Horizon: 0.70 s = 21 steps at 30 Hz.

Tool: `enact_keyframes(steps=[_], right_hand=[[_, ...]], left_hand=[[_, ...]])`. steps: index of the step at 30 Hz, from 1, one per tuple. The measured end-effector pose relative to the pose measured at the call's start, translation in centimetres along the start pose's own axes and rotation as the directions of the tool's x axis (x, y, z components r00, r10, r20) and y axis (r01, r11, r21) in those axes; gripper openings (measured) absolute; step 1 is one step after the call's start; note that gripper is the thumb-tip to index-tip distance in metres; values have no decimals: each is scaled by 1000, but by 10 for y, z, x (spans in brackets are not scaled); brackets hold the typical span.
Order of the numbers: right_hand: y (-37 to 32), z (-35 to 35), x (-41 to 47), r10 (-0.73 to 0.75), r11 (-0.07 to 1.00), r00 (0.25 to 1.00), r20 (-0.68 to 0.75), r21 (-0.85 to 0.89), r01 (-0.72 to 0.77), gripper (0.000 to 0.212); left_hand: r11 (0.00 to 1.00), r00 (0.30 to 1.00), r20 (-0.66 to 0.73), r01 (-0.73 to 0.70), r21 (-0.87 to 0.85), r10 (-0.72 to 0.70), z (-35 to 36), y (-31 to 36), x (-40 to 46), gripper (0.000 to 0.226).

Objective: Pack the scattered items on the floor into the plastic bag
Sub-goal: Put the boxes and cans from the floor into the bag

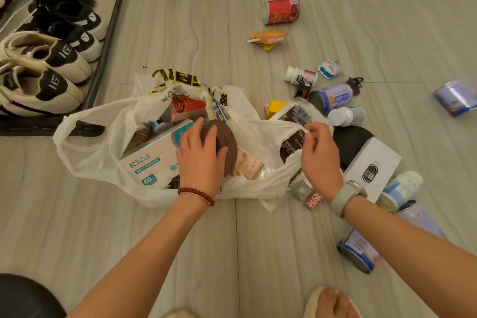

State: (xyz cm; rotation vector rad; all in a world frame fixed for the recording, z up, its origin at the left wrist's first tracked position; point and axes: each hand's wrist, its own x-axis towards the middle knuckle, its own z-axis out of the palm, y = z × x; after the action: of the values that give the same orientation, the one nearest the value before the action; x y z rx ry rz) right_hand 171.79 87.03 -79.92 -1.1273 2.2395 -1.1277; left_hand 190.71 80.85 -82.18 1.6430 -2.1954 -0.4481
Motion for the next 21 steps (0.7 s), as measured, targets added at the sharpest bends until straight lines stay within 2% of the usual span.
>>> enact_keyframes(steps=[1, 3, 5, 7, 9, 11, 13, 17, 19, 21], right_hand=[[6, -2, -2, -32, 996, 998, 52, -77, 36, 29], [16, -6, -8, -99, 962, 984, 149, -237, 133, 38], [21, -8, -12, -238, 858, 937, 255, -397, 326, 43], [29, -6, -13, -338, 734, 855, 393, -459, 501, 46], [32, -3, -13, -297, 687, 772, 561, -436, 581, 46], [35, 2, -17, -203, 624, 651, 731, -416, 662, 53], [39, 6, -23, -69, 571, 552, 831, -421, 705, 58], [44, 8, -34, 41, 582, 486, 873, -416, 698, 60], [45, 8, -35, 41, 573, 481, 876, -415, 707, 58], [43, 7, -35, 31, 578, 482, 875, -409, 706, 54]], left_hand=[[991, 998, 27, -56, 124, 53, 3, 1, 0, 40], [949, 980, 135, -179, 258, 148, 10, -1, -7, 49], [908, 934, 296, -292, 300, 202, 21, -9, -16, 58], [859, 874, 433, -383, 339, 219, 27, -16, -21, 70], [808, 846, 488, -436, 397, 216, 27, -19, -21, 78], [745, 832, 515, -475, 468, 207, 25, -23, -17, 71], [690, 826, 524, -503, 521, 206, 22, -27, -11, 60], [614, 809, 562, -534, 581, 172, 11, -40, 9, 56], [667, 818, 564, -482, 568, 112, 6, -45, 21, 54], [776, 835, 545, -392, 494, 75, 1, -42, 31, 47]])
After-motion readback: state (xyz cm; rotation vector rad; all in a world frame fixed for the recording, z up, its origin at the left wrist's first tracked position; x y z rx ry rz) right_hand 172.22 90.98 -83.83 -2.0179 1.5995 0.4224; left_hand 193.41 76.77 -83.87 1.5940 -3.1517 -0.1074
